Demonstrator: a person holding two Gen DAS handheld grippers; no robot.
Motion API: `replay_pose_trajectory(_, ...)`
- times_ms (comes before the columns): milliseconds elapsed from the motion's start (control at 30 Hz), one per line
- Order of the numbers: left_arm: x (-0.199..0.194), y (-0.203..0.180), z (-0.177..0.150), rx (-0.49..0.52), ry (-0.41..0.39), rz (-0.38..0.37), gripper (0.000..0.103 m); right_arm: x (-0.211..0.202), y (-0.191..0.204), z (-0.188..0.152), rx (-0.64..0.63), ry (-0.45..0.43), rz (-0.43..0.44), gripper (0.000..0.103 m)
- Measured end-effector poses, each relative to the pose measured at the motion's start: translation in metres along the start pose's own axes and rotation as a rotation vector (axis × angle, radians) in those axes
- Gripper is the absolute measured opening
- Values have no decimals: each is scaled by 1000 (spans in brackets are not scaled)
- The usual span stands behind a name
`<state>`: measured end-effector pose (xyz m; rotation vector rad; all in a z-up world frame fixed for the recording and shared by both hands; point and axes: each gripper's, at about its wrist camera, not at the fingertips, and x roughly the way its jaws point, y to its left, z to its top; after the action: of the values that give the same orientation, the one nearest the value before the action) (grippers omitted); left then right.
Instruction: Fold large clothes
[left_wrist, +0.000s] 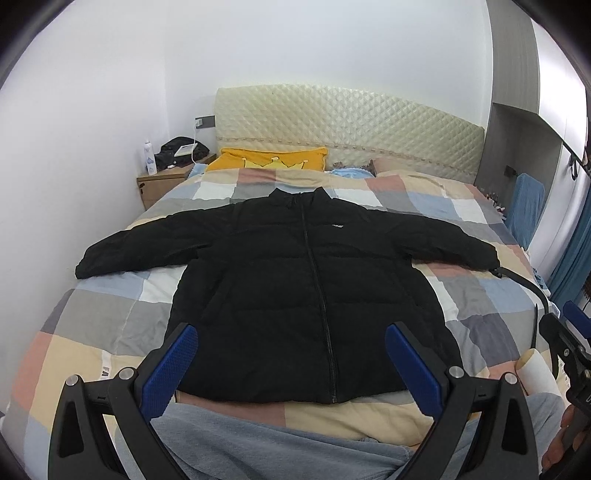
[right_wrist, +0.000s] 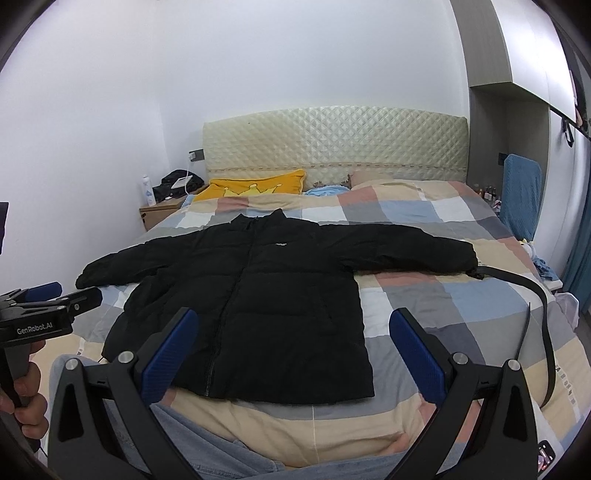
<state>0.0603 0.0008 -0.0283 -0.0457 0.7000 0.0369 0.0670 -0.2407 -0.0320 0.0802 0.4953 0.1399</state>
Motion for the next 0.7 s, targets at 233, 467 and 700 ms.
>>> replay_pose_trajectory(233,-3,1,2,-6,-3,-2,103,2,2,-2,-8,6,4,103)
replay_pose_trajectory(467,-2,3,3,-10,-10,-1,103,3,1,-4,-6,-5,14,103)
replay_pose_trajectory(700,1,6,2,-17,-10,5,103,8,8,1,-38,-12,28,103)
